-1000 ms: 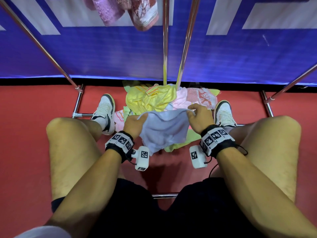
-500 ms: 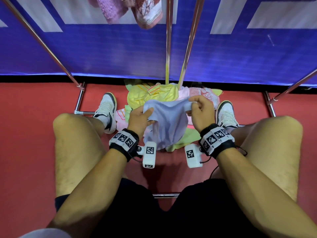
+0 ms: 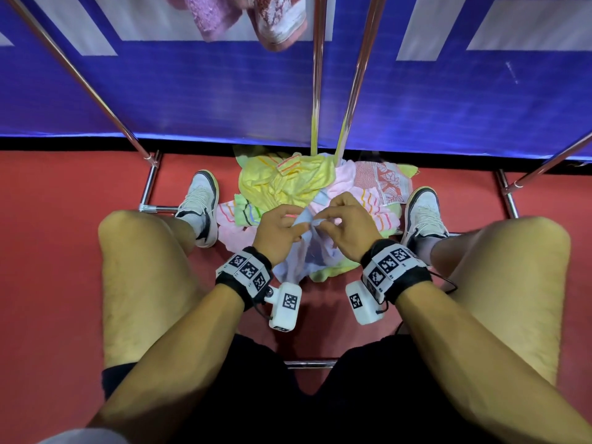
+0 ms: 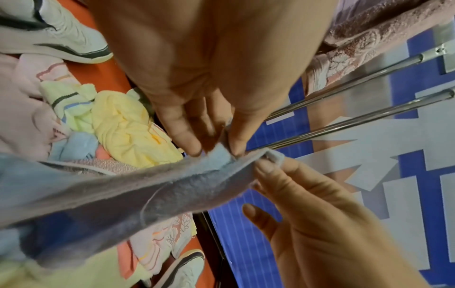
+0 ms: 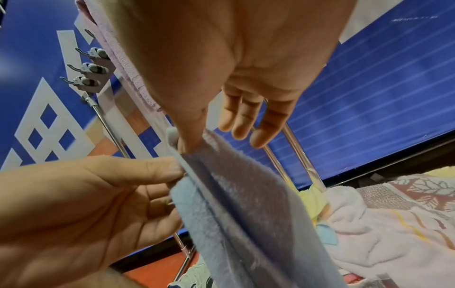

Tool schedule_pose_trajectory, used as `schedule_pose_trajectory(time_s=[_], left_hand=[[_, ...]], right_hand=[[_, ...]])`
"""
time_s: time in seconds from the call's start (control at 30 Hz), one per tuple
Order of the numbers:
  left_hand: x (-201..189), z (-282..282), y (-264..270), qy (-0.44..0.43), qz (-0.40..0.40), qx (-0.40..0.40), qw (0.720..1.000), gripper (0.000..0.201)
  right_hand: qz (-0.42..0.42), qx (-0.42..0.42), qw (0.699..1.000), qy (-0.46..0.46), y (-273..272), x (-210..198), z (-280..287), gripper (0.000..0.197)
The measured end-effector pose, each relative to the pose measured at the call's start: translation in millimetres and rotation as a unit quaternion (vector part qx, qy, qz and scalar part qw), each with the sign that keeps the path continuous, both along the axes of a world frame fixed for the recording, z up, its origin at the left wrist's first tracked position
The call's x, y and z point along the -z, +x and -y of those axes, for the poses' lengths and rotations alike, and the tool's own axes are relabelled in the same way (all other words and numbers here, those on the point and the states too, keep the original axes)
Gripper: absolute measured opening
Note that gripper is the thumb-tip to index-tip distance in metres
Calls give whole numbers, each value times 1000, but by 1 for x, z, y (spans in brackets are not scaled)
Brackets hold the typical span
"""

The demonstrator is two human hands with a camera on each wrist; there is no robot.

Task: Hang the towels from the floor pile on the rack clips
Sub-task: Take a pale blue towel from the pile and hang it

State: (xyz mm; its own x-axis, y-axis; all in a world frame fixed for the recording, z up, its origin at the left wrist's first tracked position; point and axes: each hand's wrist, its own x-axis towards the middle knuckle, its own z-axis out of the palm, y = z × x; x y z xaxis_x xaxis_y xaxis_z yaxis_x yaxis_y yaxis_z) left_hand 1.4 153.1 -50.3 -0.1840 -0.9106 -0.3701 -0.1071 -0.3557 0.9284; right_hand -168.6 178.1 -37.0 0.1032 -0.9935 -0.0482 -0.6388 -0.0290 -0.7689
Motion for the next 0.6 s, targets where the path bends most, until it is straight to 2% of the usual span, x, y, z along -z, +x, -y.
schedule_pose_trajectory(time_s=[0.13,0.47,0.6], left_hand=[[-1,-2,-3,18,-17,29,999,31],[-6,-5,-5,60,-54,-42,996,10],[-4,-5,-5,65,-48,-23,996,21]], right_hand=[[-28,-16,999,12,0,6,2,14],[-9,3,999,51,2,5,-1,15],[-11,12,999,50,2,8,-1,17]])
